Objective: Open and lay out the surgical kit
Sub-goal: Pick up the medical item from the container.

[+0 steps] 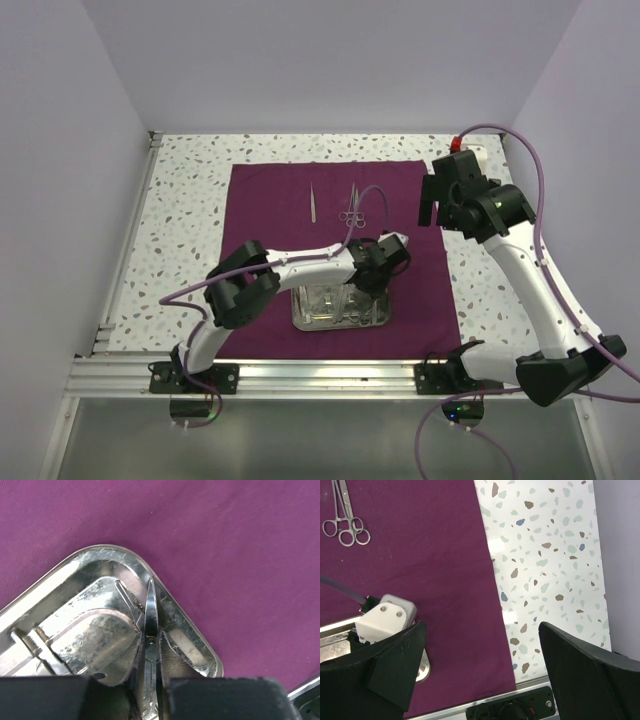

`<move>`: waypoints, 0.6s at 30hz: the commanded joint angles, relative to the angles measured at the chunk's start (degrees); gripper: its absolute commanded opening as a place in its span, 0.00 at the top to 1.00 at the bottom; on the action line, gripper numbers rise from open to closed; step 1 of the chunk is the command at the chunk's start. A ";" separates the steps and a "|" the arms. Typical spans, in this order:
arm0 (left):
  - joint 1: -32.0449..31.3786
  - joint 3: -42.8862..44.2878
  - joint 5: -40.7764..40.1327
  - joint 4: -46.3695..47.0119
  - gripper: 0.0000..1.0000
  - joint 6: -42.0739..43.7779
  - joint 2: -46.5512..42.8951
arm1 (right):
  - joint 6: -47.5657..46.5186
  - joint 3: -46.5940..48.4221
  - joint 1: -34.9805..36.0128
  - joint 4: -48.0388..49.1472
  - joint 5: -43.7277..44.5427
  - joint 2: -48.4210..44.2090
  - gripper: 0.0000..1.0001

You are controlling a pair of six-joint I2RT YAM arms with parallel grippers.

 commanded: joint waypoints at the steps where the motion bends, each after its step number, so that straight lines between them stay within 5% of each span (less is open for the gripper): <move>1: 0.03 -4.53 3.00 -1.49 0.92 -0.34 5.49 | -0.70 1.87 -0.31 -0.30 1.84 0.08 0.02; 3: 0.11 -5.33 3.01 -1.48 1.00 -0.43 5.49 | -0.53 1.52 -0.48 0.05 1.57 0.26 0.02; 9: 0.38 -5.15 0.56 -4.37 1.00 0.80 3.92 | 0.09 1.25 -0.57 0.67 0.70 0.35 0.02; 18: 1.17 7.40 -5.33 -15.35 1.00 2.21 -2.59 | 0.88 2.74 -0.66 0.58 0.78 0.08 0.02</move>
